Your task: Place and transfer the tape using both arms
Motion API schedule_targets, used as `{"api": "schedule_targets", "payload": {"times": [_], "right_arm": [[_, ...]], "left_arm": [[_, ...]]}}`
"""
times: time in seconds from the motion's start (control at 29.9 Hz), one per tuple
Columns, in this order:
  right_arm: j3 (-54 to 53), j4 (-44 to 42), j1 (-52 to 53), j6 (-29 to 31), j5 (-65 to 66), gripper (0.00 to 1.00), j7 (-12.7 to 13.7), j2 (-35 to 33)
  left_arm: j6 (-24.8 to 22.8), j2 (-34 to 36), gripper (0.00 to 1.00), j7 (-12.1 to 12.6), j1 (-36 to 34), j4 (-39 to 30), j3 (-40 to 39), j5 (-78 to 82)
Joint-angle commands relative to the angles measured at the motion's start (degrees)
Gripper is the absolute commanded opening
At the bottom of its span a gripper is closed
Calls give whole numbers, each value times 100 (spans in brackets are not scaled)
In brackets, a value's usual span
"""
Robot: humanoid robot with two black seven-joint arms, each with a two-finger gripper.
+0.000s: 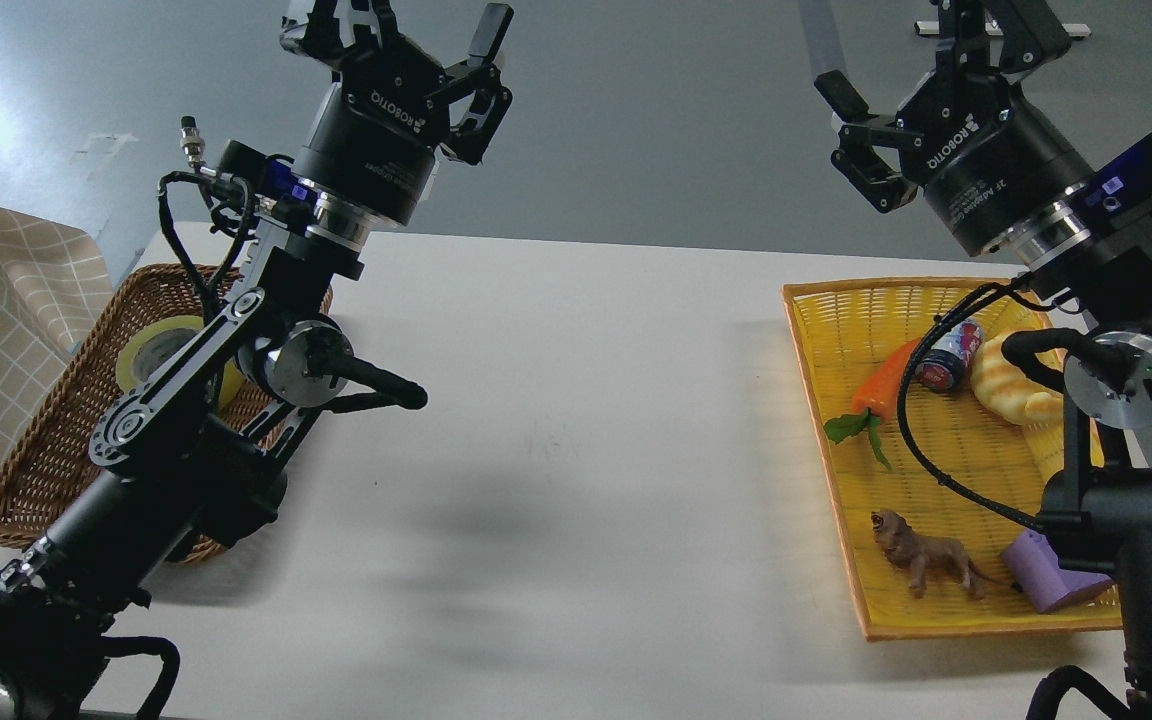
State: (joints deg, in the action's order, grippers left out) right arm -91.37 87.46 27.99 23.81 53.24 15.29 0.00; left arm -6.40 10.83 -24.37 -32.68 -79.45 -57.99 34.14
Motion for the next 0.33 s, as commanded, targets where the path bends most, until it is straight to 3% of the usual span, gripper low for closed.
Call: {"api": "schedule_targets", "payload": {"times": [0.0,0.3], "right_arm": [[128,-1,40,-34,11,100,0,0],[260,43,216,-70,47,100,0,0]], "left_arm": [[25,-378,98,213,-1,70,-55,215],[8,-766,98,433,235,-201,-354,278]]}}
